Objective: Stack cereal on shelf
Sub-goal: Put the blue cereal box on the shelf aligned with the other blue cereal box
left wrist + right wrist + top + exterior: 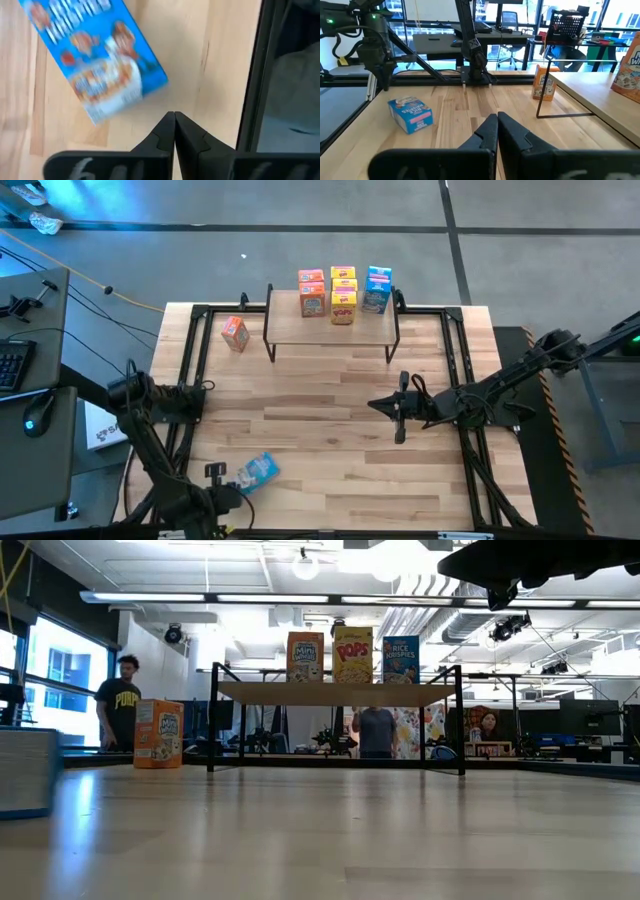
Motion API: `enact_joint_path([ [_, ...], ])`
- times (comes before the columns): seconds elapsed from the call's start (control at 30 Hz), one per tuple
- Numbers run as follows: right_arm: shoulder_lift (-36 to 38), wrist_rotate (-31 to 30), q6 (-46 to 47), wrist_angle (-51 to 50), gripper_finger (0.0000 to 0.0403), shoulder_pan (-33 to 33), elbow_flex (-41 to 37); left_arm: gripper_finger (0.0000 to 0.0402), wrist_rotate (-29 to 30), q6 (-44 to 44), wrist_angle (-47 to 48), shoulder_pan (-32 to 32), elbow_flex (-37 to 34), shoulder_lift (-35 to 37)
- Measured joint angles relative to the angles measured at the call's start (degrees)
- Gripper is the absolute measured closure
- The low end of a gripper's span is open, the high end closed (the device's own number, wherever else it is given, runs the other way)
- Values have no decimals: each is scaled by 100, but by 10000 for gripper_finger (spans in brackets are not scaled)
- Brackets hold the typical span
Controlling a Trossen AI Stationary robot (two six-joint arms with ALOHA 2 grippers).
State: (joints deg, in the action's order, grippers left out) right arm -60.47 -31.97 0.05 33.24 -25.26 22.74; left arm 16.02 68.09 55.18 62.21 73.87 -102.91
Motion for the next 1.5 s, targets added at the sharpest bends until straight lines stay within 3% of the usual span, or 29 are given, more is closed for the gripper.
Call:
enact_joint_path([
  [0.2, -2, 2, 9, -1, 403, -4, 0, 401, 268, 727, 228, 120, 2, -221],
  [0.37, -2, 4, 124, -1, 403, -4, 0, 401, 410, 755, 194, 1, 2, -655],
  [0.5, -2, 28, 137, 1, 403, -4, 0, 401, 1166, 447, -50, -326, 0, -872],
  [0.73, -4, 26, 166, 17, 403, -11, 0, 401, 2211, -1016, -1202, -1272, 0, -887],
  [0.93, -4, -4, 170, 10, 403, -191, 0, 401, 2191, -2752, -2377, -2081, 5, -878],
  [1.03, -20, -160, 425, -59, 403, -293, 1, 401, 2084, -3028, -2336, -2178, 9, -517],
  [1.2, -610, 193, 645, 61, 403, -348, 9, 401, 2000, -2021, -1679, -1950, -366, 447],
  [1.33, -1603, 432, 922, 570, 403, -297, 200, 401, 1845, -867, -1920, -1814, -1319, 1275],
  [1.5, -2929, 519, 1232, 541, 403, -228, 1090, 401, 1510, 331, -2437, -1754, -2535, 1909],
])
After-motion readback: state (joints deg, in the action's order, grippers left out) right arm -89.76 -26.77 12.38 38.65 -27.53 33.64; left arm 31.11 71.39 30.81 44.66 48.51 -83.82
